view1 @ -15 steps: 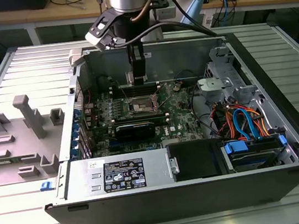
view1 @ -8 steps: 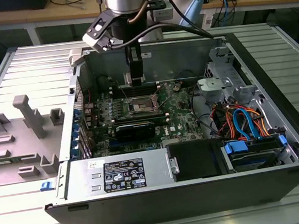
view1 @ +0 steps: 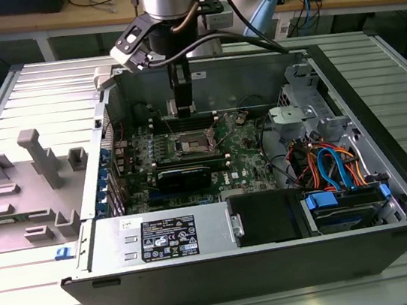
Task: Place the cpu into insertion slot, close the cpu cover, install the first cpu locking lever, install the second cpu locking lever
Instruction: 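Place the cpu into insertion slot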
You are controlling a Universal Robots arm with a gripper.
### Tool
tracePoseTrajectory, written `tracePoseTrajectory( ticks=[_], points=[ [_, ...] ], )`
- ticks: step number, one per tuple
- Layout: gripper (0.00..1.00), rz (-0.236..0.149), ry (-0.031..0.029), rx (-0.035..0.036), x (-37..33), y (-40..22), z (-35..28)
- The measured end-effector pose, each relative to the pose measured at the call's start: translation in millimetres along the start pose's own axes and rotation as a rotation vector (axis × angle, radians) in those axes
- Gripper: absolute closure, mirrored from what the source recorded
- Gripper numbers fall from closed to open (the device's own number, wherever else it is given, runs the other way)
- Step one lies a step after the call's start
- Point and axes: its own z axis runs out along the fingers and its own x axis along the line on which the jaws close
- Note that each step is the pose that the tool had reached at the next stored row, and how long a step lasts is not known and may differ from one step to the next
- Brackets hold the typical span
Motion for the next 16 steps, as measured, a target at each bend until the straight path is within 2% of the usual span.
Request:
tracePoseTrajectory(
  ticks=[16],
  points=[
    [0.45, 0.0, -0.0001, 0.0001, 0.3, -9.1, 1.8]
  ],
)
